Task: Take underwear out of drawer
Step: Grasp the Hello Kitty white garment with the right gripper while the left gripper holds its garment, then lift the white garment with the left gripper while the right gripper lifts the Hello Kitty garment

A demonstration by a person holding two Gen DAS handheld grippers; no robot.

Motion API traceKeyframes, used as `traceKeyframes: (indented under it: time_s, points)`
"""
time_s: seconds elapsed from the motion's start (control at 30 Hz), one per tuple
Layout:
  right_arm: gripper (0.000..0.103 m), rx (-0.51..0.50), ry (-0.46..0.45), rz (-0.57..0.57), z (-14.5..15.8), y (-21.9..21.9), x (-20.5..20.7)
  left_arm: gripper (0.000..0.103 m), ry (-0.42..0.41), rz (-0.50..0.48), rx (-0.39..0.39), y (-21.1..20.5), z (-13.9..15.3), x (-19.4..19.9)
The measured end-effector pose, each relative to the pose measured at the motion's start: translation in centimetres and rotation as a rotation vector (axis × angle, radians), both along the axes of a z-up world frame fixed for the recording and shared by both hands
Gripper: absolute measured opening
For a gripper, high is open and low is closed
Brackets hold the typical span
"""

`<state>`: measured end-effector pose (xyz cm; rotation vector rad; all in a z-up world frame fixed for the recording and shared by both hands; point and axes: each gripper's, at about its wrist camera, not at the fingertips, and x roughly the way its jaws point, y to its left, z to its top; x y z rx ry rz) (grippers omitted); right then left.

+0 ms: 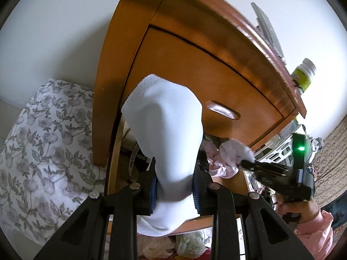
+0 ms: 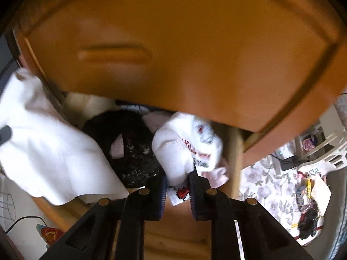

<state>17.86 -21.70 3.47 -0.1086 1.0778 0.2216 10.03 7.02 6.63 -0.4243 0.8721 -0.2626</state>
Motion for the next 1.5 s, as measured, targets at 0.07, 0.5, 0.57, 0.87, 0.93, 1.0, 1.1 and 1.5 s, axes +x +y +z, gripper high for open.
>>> traceKeyframes:
  time_s: [0.07, 0.5, 0.57, 0.87, 0.93, 1.0, 1.1, 1.5]
  points:
    - [0.019, 0.018, -0.042, -0.007, 1.8, -0.4, -1.3, 0.028, -0.012, 0.003, 0.003, -0.2, 0.7, -0.5]
    - [0.019, 0.118, -0.285, 0.014, 11.8, -2.6, -9.4, 0.028, -0.15, 0.007, 0.032, -1.5, 7.6, -5.2]
    - [0.019, 0.123, -0.305, 0.024, 12.5, -2.2, -10.6, 0.028, -0.178, 0.008, 0.032, -1.6, 8.8, -6.1]
    - [0.019, 0.175, -0.386, 0.051, 16.0, -2.6, -15.9, 0.028, -0.309, 0.005, 0.04, -2.0, 14.0, -11.0]
    - [0.019, 0.187, -0.4, 0.057, 16.6, -2.8, -17.0, 0.028, -0.331, 0.004, 0.038, -2.0, 14.7, -12.0]
    - [0.019, 0.194, -0.416, 0.064, 17.2, -2.9, -18.0, 0.028, -0.352, 0.002, 0.033, -2.0, 15.3, -13.2]
    - [0.019, 0.202, -0.436, 0.076, 17.8, -3.0, -19.6, 0.028, -0.373, -0.005, 0.029, -1.9, 15.9, -14.5]
    - [0.019, 0.212, -0.374, 0.149, 15.9, -1.4, -24.4, 0.028, -0.346, -0.038, -0.011, -2.2, 14.2, -18.4]
